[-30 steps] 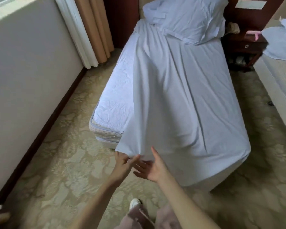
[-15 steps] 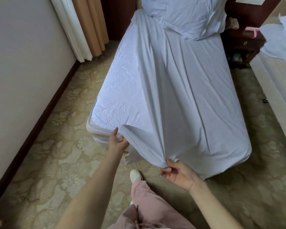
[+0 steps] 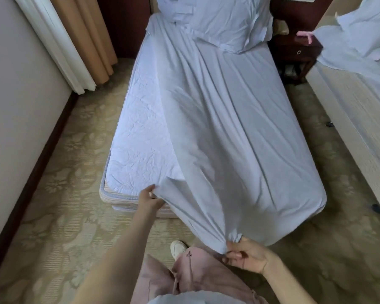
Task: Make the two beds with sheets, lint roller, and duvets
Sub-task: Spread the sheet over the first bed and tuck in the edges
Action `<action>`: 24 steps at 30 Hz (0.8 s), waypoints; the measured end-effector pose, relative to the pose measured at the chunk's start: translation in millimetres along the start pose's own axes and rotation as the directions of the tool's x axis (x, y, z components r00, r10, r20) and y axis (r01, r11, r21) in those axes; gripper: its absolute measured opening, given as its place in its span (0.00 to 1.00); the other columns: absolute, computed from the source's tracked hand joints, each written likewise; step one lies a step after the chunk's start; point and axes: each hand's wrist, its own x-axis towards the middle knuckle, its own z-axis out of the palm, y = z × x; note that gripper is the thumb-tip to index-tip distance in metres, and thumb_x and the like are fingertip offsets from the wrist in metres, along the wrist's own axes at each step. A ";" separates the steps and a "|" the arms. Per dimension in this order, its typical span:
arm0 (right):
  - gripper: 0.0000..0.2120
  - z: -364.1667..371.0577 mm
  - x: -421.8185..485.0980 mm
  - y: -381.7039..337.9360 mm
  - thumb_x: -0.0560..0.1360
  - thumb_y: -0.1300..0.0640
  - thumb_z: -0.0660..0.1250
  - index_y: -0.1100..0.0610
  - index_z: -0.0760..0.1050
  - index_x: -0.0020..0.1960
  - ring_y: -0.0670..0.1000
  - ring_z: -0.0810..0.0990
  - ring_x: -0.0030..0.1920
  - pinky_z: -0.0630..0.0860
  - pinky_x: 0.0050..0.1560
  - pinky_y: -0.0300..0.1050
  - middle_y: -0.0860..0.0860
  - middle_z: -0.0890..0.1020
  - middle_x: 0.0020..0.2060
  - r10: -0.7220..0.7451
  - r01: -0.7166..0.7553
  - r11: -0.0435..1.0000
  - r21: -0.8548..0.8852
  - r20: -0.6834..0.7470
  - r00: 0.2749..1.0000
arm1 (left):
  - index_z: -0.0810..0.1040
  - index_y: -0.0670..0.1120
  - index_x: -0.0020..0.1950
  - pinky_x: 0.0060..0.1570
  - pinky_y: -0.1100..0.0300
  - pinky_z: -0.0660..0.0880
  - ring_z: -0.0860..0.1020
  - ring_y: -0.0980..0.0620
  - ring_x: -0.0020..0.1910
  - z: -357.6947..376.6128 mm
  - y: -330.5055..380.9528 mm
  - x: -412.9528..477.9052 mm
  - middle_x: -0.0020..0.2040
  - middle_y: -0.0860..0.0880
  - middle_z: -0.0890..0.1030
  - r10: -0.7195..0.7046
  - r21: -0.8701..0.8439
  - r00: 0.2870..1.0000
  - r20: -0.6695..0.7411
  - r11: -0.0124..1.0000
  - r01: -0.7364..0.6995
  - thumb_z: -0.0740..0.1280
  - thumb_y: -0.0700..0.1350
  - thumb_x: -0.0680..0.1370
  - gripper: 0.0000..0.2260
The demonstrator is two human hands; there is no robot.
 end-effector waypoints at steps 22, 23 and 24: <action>0.09 201.3 132.0 189.4 0.75 0.61 0.66 0.60 0.74 0.55 0.58 0.71 0.62 0.64 0.66 0.51 0.58 0.75 0.60 -0.180 0.319 0.899 0.299 -0.411 0.894 | 0.72 0.41 0.56 0.41 0.58 0.79 0.81 0.49 0.46 -408.5 50.9 -52.4 0.52 0.42 0.79 0.321 -0.297 0.934 -0.157 0.887 -0.354 0.62 0.41 0.78 0.08; 0.06 209.1 137.0 195.1 0.78 0.62 0.61 0.60 0.73 0.54 0.59 0.68 0.67 0.61 0.70 0.52 0.59 0.72 0.65 -0.199 0.365 0.864 0.346 -0.431 0.880 | 0.71 0.43 0.56 0.40 0.58 0.80 0.80 0.50 0.46 -418.0 44.0 -59.7 0.50 0.45 0.79 0.333 -0.268 0.924 -0.188 0.888 -0.374 0.62 0.40 0.79 0.06; 0.06 215.2 141.1 200.4 0.80 0.62 0.58 0.61 0.73 0.53 0.59 0.66 0.69 0.60 0.71 0.53 0.59 0.69 0.68 -0.213 0.403 0.829 0.387 -0.449 0.868 | 0.70 0.45 0.52 0.41 0.55 0.79 0.80 0.51 0.46 -426.2 36.4 -66.0 0.48 0.47 0.79 0.335 -0.192 0.914 -0.229 0.905 -0.380 0.61 0.39 0.80 0.03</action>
